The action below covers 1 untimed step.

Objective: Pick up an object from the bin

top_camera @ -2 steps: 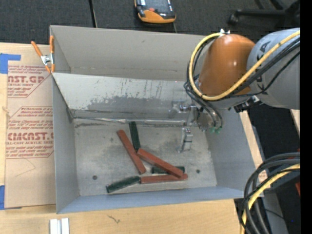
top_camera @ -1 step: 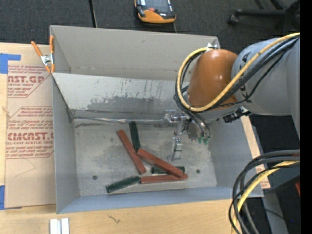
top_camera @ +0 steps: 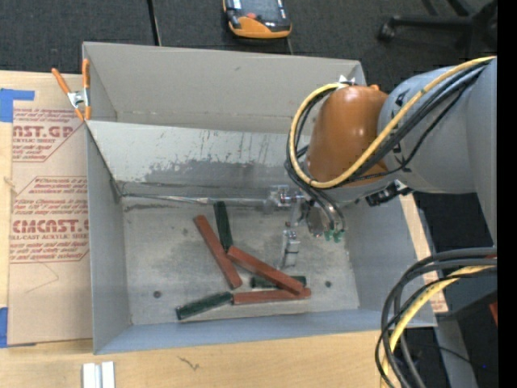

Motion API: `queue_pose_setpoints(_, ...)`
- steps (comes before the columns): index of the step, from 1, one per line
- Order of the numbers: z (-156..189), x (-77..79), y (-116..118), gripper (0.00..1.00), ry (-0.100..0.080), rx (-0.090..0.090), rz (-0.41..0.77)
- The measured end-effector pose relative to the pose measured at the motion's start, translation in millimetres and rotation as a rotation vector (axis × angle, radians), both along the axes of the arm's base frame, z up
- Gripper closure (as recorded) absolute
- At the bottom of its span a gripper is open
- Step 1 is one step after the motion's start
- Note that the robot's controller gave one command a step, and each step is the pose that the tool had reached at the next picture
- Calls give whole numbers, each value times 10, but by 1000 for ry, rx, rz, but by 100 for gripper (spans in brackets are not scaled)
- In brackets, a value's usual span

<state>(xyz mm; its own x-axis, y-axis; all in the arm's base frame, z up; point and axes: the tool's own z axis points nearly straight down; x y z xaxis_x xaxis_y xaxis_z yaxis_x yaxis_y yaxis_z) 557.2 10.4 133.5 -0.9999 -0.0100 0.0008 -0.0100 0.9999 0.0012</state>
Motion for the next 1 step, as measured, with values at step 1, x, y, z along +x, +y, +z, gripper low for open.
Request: queue_pose_setpoints(1,-150,50,170,0,-2,-2,85)
